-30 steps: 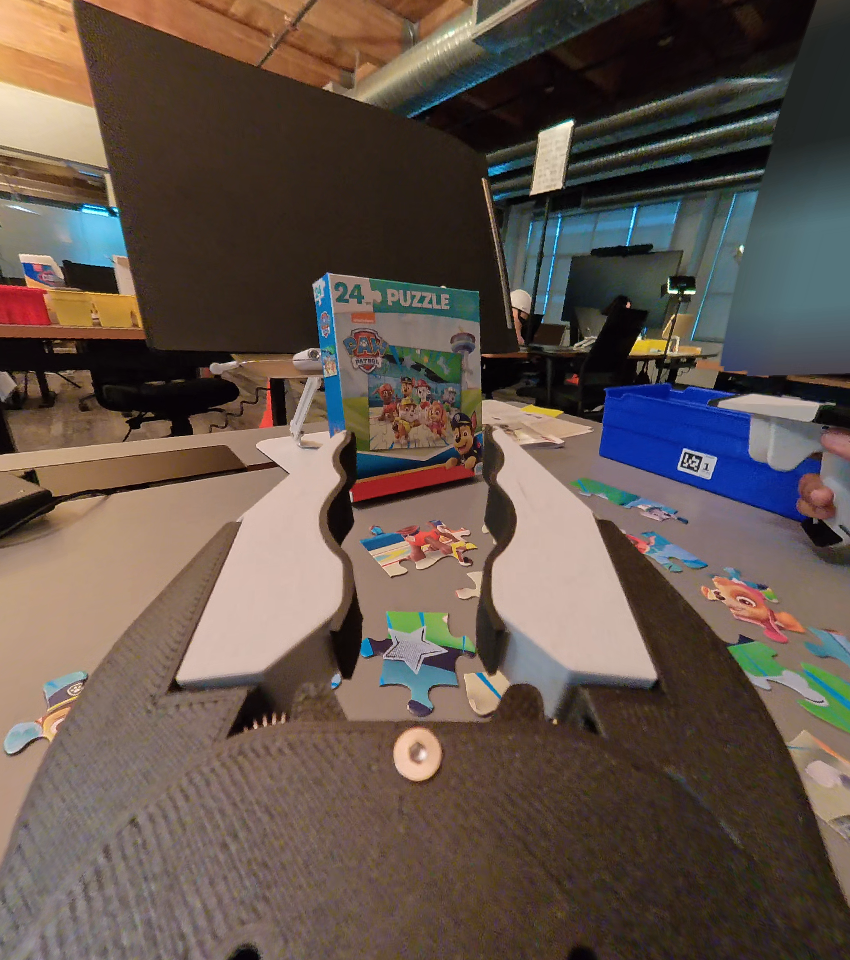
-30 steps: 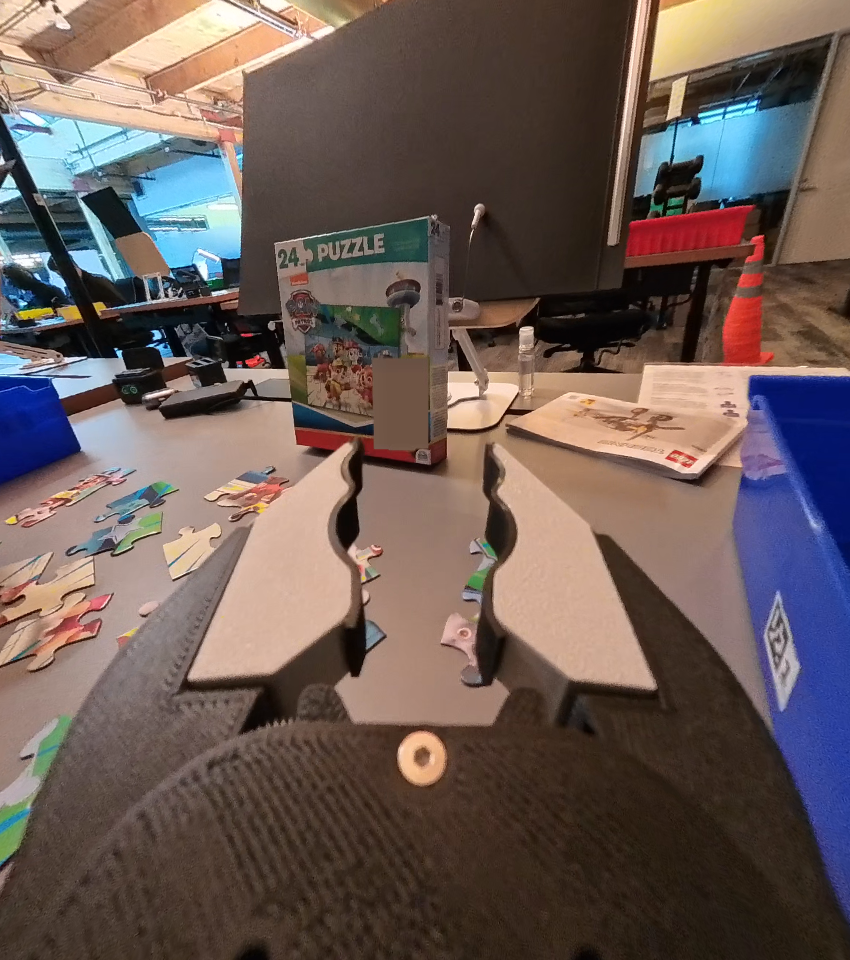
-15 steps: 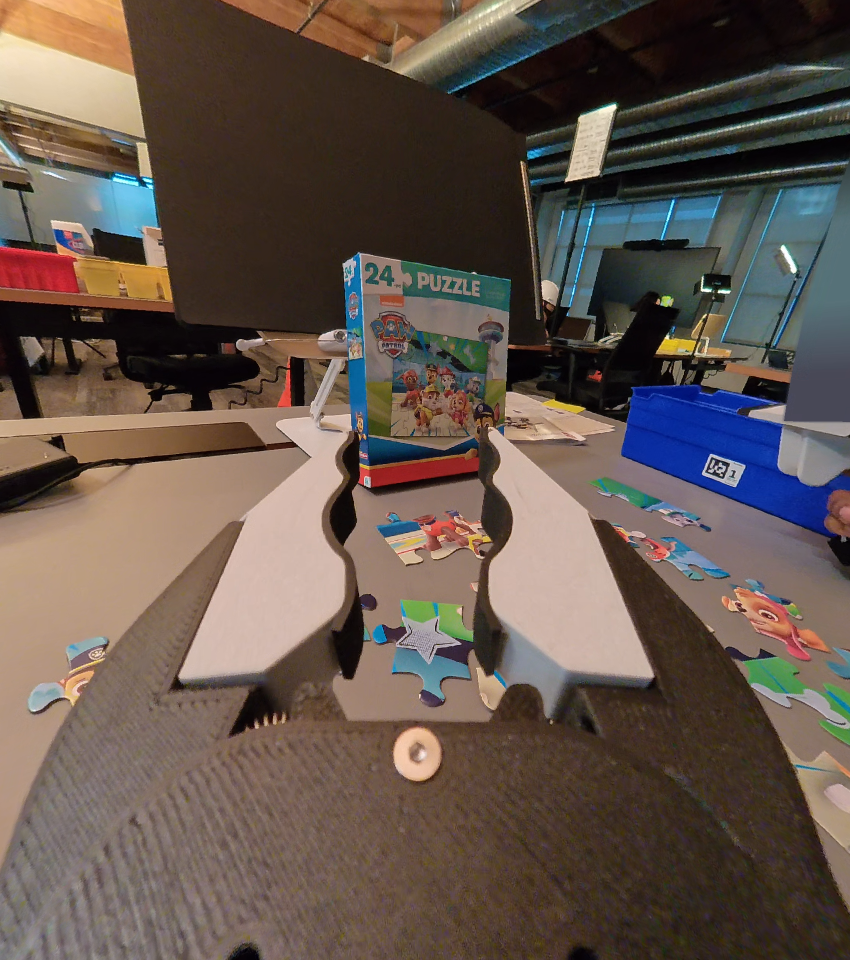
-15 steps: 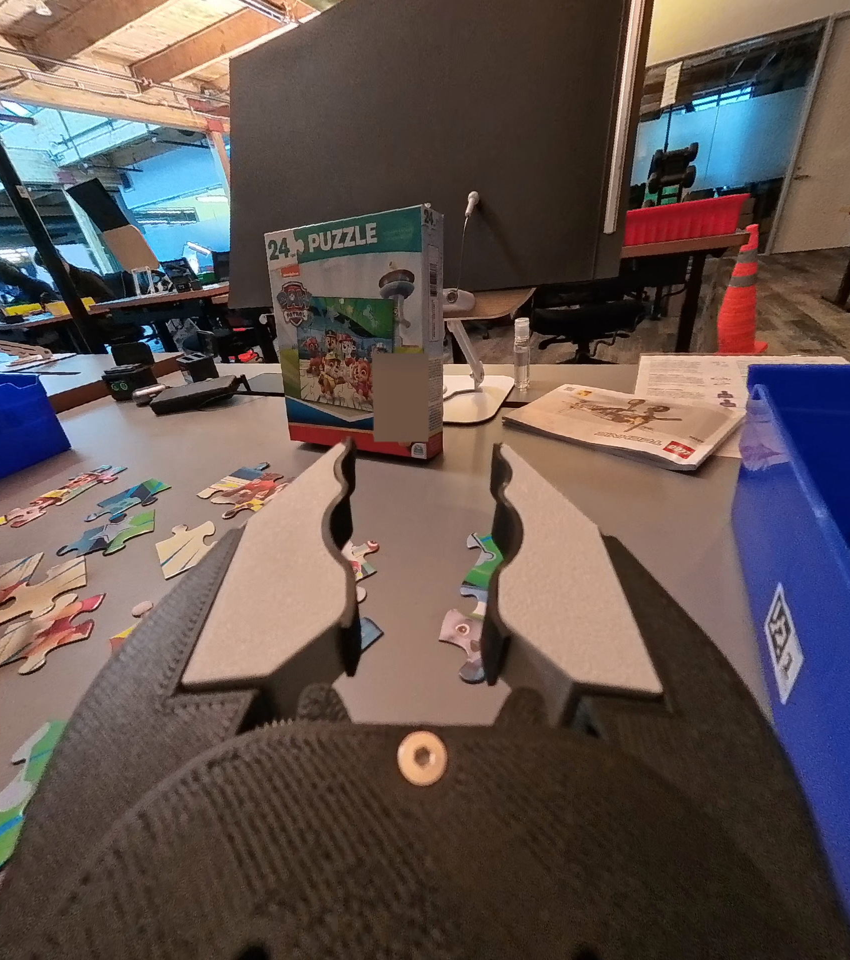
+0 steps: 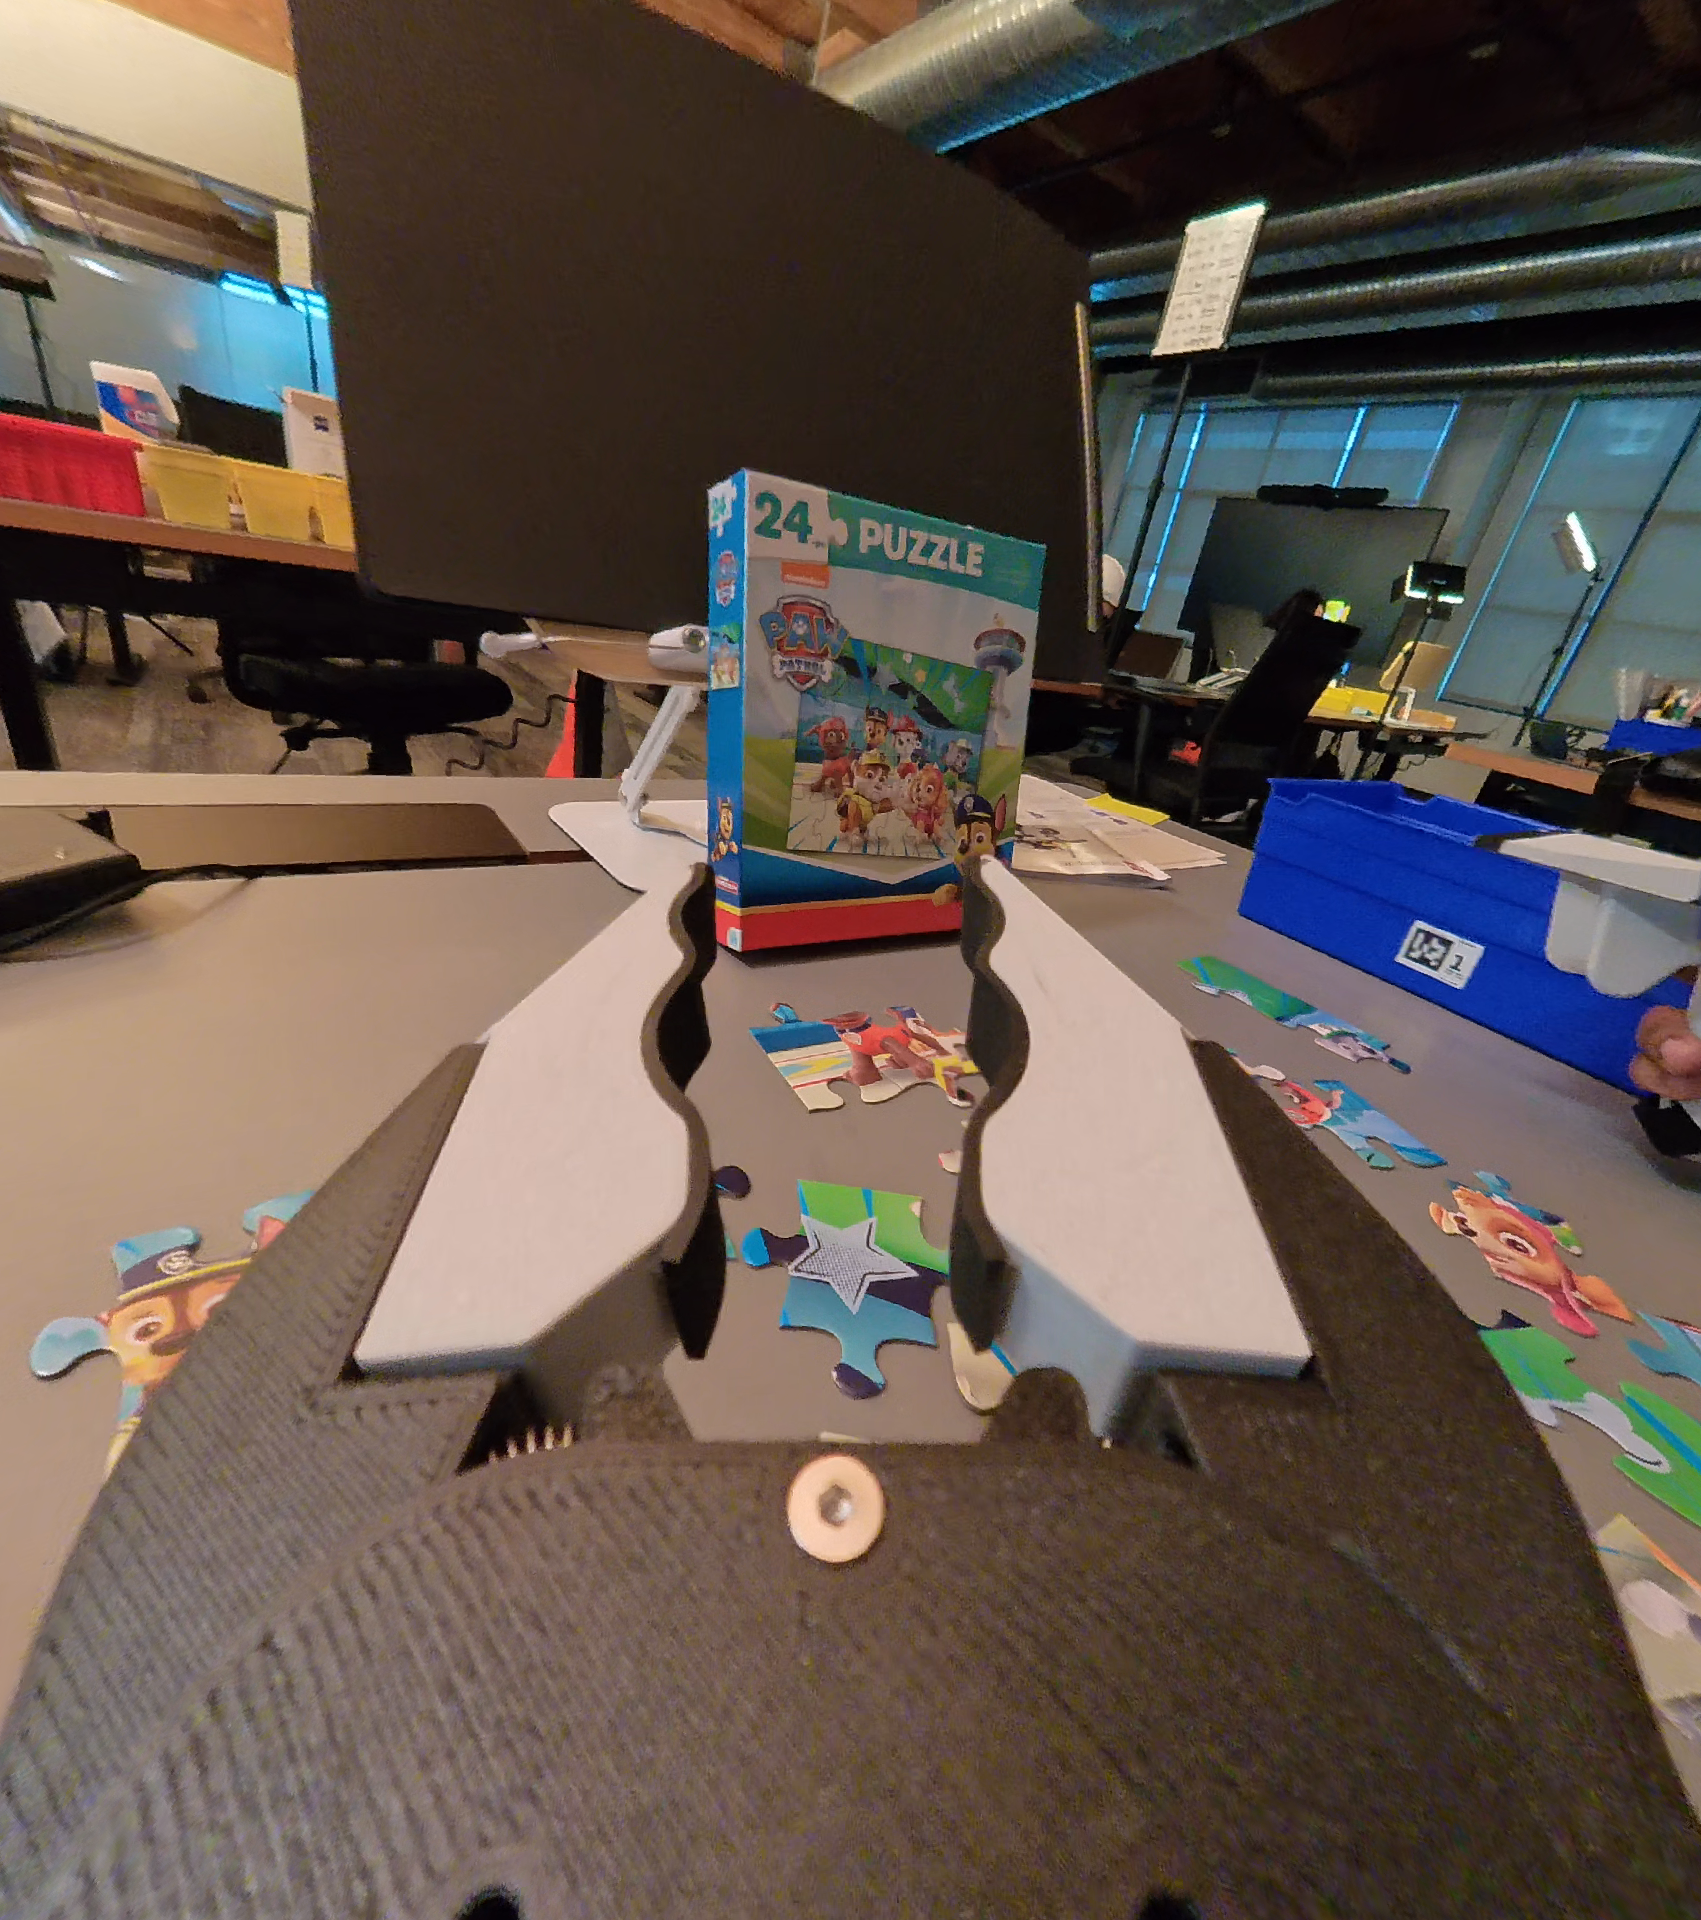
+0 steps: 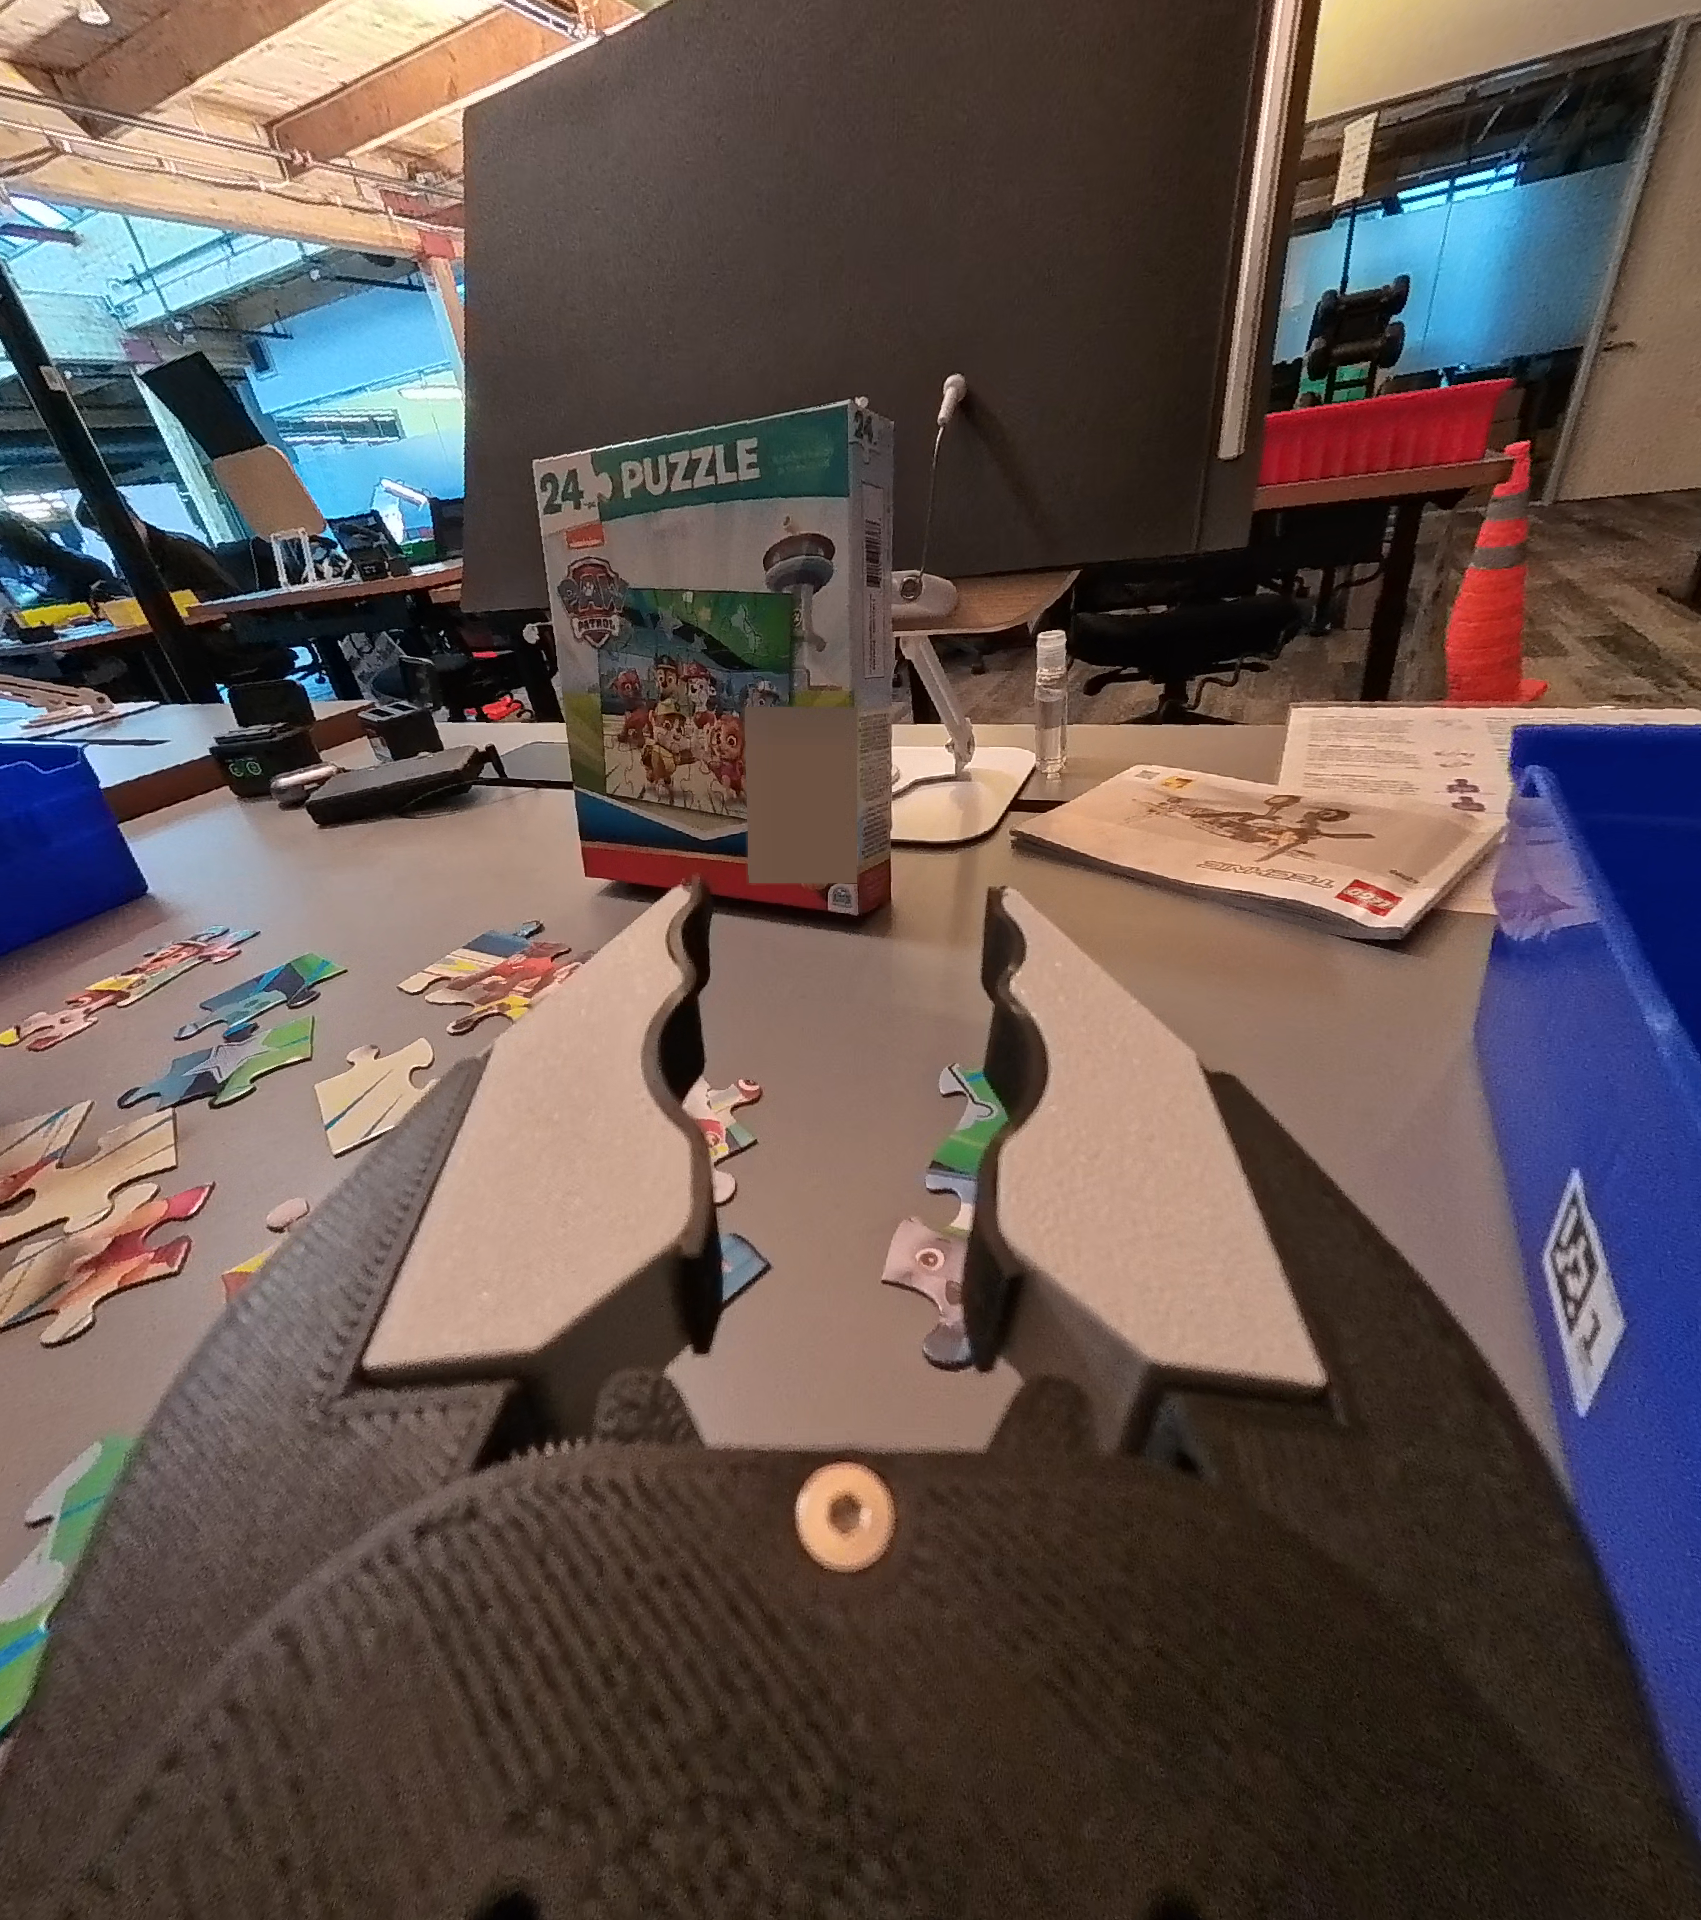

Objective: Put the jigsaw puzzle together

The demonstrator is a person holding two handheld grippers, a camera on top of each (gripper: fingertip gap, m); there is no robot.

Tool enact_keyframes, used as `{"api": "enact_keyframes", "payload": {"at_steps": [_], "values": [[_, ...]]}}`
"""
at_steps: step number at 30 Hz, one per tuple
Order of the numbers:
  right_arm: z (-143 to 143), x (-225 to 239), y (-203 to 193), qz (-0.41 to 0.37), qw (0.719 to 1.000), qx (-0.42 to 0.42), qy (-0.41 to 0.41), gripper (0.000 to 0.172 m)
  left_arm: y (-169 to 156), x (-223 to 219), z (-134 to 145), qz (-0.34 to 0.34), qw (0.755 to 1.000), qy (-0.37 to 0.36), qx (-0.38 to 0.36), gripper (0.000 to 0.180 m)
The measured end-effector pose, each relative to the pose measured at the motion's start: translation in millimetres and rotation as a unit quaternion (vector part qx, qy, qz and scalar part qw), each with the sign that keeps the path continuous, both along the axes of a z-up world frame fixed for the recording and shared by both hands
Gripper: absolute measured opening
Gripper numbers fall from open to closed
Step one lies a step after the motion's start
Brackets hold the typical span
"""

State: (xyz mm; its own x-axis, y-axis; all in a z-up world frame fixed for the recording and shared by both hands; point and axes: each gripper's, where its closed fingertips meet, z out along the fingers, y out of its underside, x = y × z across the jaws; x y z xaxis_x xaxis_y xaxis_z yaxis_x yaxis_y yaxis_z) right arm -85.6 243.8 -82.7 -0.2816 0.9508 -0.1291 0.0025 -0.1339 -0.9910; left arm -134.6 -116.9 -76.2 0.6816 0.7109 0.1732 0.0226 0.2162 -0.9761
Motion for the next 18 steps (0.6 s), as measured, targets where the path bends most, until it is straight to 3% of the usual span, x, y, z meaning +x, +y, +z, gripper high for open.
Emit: {"api": "enact_keyframes", "payload": {"at_steps": [18], "values": [[-1.7, -1.0, -2.2, 0.01, 1.0, -0.005, -0.005, 0.051, 5.7, 0.0, -4.9, -0.024, 0.999, -0.021, 0.005, 0.045]]}}
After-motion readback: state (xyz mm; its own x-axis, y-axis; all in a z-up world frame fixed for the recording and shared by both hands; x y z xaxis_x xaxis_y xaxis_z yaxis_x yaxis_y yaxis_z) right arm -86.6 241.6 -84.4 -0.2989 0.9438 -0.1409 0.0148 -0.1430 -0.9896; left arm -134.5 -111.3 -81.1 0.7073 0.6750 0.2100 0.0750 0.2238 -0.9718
